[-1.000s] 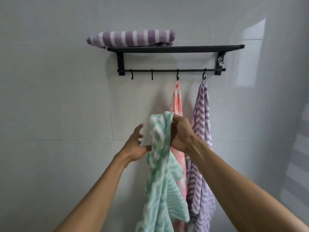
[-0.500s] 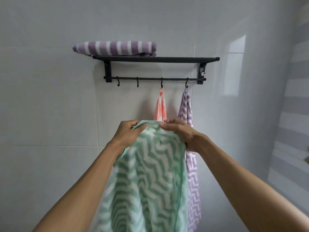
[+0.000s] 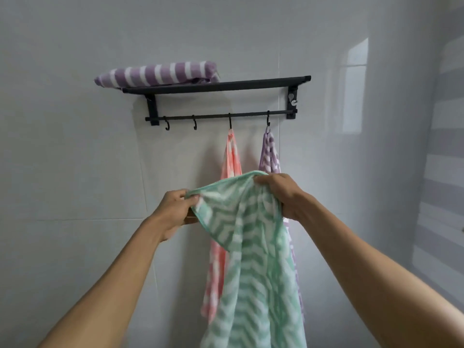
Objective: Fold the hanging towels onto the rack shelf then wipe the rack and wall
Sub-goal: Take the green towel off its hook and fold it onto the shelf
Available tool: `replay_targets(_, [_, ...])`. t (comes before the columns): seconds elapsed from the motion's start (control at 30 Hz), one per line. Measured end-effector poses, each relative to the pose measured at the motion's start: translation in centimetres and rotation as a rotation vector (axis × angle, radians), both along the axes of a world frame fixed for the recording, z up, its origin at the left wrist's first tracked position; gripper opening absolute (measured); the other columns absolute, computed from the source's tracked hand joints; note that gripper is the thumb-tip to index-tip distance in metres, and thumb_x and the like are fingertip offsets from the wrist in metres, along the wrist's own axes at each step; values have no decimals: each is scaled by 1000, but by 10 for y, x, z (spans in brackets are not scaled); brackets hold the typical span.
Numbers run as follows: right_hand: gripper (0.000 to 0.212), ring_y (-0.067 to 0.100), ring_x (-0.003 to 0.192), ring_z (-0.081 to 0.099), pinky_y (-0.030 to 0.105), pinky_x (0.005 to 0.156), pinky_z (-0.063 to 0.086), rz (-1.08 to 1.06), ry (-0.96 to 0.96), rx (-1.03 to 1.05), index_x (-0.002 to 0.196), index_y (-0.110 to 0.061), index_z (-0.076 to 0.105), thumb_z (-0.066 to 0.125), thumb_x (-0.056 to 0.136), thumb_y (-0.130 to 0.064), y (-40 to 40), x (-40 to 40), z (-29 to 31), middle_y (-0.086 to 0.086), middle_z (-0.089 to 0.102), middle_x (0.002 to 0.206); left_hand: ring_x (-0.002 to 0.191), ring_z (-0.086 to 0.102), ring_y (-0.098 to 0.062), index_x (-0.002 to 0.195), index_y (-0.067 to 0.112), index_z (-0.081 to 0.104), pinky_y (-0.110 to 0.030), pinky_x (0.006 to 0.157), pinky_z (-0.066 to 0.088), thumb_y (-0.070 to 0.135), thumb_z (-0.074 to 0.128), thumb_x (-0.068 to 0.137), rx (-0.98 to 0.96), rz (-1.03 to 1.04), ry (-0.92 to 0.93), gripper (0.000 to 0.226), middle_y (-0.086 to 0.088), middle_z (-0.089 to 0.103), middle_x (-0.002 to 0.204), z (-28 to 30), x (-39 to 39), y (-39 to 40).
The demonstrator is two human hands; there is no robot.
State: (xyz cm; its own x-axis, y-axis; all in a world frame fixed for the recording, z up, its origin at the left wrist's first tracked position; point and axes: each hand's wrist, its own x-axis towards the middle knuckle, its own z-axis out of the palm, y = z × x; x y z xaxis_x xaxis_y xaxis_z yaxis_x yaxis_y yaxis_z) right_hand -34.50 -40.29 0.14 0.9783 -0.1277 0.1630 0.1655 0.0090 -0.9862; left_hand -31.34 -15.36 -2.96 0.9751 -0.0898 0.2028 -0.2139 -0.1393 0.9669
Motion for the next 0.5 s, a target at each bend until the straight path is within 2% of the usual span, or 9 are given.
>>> replay_targets(0.03, [36, 42, 91, 74, 58, 85, 59, 41, 25, -47, 109, 7, 69, 73, 82, -15, 0, 1, -2, 24, 76, 99, 74, 70, -23, 100, 9, 69, -34, 70, 59, 11, 57, 101, -149, 18, -17, 12, -13, 73, 94, 5, -1, -5])
replay_targets(0.1, [42, 44, 96, 73, 58, 90, 58, 145, 46, -165, 107, 1, 69, 76, 71, -20, 6, 2, -7, 24, 75, 101, 75, 70, -26, 93, 12, 69, -37, 73, 60, 8, 57, 100, -250, 40, -88, 15, -13, 73, 89, 20, -3, -15])
replay_targets(0.17, [46, 42, 101, 72, 54, 90, 58, 265, 51, -269, 111, -9, 66, 80, 69, -21, 17, 1, -14, 22, 75, 108, 74, 68, -26, 89, 11, 71, -37, 75, 59, 3, 60, 98, -168, 8, -163, 16, -13, 72, 85, 35, -5, -26])
replay_targets(0.2, [48, 39, 99, 73, 47, 82, 60, 308, 38, -318, 117, -13, 63, 82, 73, -22, 24, 1, -16, 19, 74, 110, 72, 68, -25, 86, 10, 72, -35, 72, 60, 0, 63, 95, -84, -4, -193, 16, -13, 72, 83, 42, -7, -31])
replay_targets(0.27, [37, 30, 91, 73, 37, 67, 56, 297, -36, -385, 119, -13, 64, 77, 87, -23, 39, 0, -17, 18, 74, 110, 66, 67, -22, 80, 8, 73, -30, 65, 59, -3, 73, 86, 66, -1, -249, 12, -11, 72, 76, 50, -8, -39])
replay_targets(0.33, [27, 28, 84, 70, 40, 70, 57, 214, -112, -368, 111, -5, 70, 71, 93, -25, 50, 4, -15, 20, 74, 103, 63, 67, -22, 84, 3, 72, -30, 62, 59, 1, 81, 79, 71, -5, -254, 10, -12, 71, 75, 55, -11, -43])
replay_targets(0.37, [27, 28, 82, 68, 42, 73, 57, 183, -132, -330, 107, -1, 71, 69, 94, -24, 54, 6, -13, 21, 74, 99, 65, 68, -24, 89, -1, 71, -31, 62, 60, 5, 83, 78, 27, -14, -231, 17, -14, 71, 78, 55, -11, -41])
replay_targets(0.43, [23, 28, 80, 66, 48, 76, 58, 112, -162, -219, 98, 0, 74, 65, 95, -21, 58, 11, -7, 24, 75, 96, 77, 73, -31, 101, -5, 70, -38, 72, 63, 16, 84, 76, -43, -96, -138, 36, -19, 75, 91, 50, -11, -33])
replay_targets(0.5, [23, 29, 77, 67, 53, 81, 59, 31, -181, -101, 87, -5, 74, 61, 98, -22, 59, 14, 1, 25, 75, 94, 88, 75, -33, 108, -2, 71, -43, 78, 63, 24, 81, 79, 33, -223, -35, 40, -18, 76, 100, 37, -14, -24])
